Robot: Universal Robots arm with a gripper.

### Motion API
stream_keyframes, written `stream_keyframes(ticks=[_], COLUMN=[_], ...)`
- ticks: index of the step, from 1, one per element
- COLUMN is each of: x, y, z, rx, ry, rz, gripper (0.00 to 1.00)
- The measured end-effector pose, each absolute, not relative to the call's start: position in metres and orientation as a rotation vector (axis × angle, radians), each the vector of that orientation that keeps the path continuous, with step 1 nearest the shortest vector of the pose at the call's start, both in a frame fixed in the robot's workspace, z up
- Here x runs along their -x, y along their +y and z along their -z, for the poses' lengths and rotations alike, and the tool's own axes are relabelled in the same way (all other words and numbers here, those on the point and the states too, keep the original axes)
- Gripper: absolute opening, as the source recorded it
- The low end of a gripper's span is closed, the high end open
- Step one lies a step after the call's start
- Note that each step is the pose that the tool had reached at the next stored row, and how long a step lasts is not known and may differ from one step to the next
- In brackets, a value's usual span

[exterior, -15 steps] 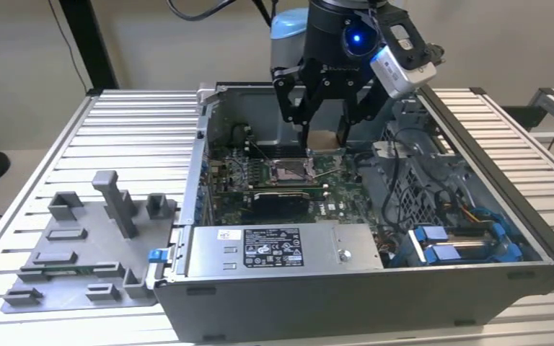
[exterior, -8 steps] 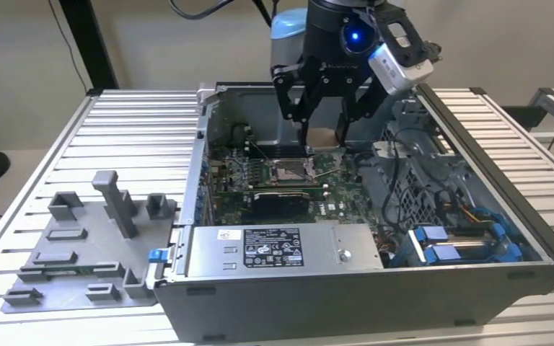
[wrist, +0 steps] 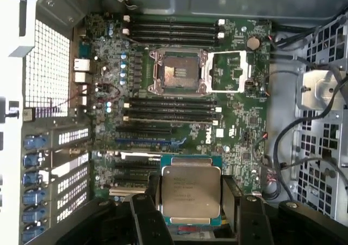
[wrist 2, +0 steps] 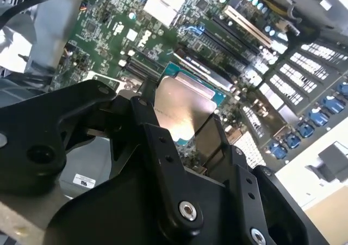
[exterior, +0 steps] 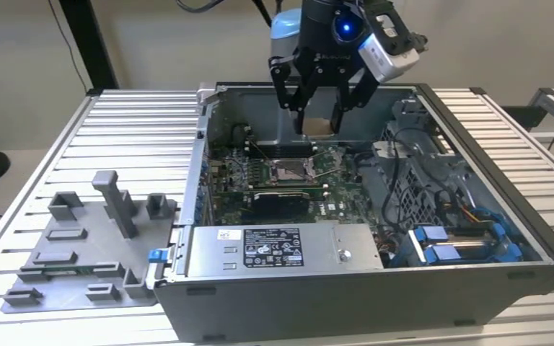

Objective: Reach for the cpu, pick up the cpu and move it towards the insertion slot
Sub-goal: 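Pick up the cpu and move it towards the insertion slot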

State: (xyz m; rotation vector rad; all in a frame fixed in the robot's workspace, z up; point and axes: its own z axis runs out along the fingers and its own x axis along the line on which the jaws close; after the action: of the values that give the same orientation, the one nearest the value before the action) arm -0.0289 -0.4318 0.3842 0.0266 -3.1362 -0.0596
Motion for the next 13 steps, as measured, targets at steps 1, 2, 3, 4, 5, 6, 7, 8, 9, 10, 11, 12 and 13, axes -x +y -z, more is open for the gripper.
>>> stream_keyframes(ticks=[1, 2, 3, 4, 5, 6, 7, 8, 9, 10, 11, 12, 13], x=[0.029, 0.029, 0.029, 0.03, 0.03, 0.03, 0.03, 0.03, 0.03, 0.03, 0.03, 0.03, 0.03], y=[-0.427, -0.423, -0.418, -0.414, -0.409, -0.404, -0.4, -0.395, -0.391, -0.388, -0.385, -0.381, -0.378], z=[-0.384, -0.384, -0.383, -0.383, -0.383, -0.383, -0.382, -0.382, -0.382, -0.382, -0.381, -0.381, -0.381], rx=[-0.027, -0.027, -0.027, -0.027, -0.026, -0.026, -0.027, -0.027, -0.027, -0.027, -0.026, -0.027, -0.026], ry=[-3.136, -3.136, -3.136, -3.136, -3.136, -3.136, -3.136, -3.136, -3.136, -3.136, -3.136, -3.136, -3.136], rz=[0.059, 0.06, 0.059, 0.059, 0.059, 0.06, 0.06, 0.06, 0.06, 0.06, 0.06, 0.059, 0.06], gripper=[0.0, 0.0, 0.0, 0.0, 0.0, 0.0, 0.0, 0.0, 0.0, 0.0, 0.0, 0.0, 0.0])
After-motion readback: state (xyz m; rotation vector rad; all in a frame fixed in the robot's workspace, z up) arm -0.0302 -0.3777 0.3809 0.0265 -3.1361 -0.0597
